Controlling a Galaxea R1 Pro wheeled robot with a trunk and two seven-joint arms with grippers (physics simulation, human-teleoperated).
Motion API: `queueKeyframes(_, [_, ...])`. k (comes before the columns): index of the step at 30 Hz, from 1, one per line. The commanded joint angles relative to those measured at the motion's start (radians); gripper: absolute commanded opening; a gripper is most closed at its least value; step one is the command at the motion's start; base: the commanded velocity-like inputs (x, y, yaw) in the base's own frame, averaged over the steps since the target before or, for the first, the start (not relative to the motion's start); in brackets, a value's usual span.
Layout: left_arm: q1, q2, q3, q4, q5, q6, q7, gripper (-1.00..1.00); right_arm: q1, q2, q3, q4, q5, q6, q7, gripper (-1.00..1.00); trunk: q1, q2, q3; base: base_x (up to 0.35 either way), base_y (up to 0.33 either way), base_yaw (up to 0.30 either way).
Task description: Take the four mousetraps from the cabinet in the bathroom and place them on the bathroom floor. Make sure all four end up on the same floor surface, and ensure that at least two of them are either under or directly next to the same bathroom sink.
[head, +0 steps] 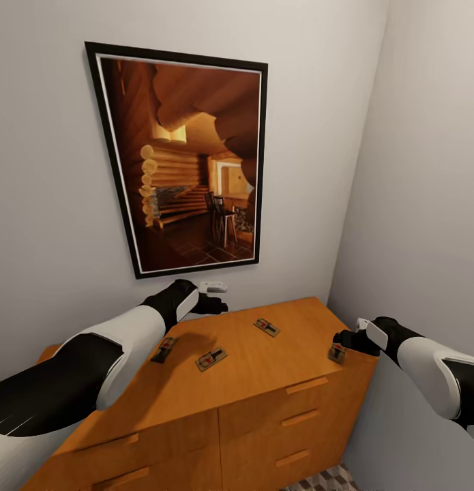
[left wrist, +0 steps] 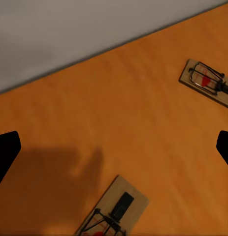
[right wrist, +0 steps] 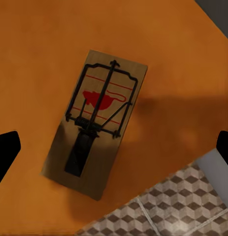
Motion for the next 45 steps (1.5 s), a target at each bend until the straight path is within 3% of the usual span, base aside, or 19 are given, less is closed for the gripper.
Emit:
queueKeyframes(1, [-0.001,0.0,-0.008,0.0,0.006,0.003,-0.001,1.0,-0.002,-0.001,-0.001,0.002,-0.01,0.001,0.0,1.0,0.0,-0.002,-0.002,-0.043,0.0,0.0])
queueKeyframes(45, [-0.001,0.0,-0.008,-0.001,0.006,0.002,-0.001,1.0,-0.002,0.016,-0.003,0.001,-0.008,0.0,-0.003,1.0,0.0,-0.002,-0.002,-0.004,0.0,0.0])
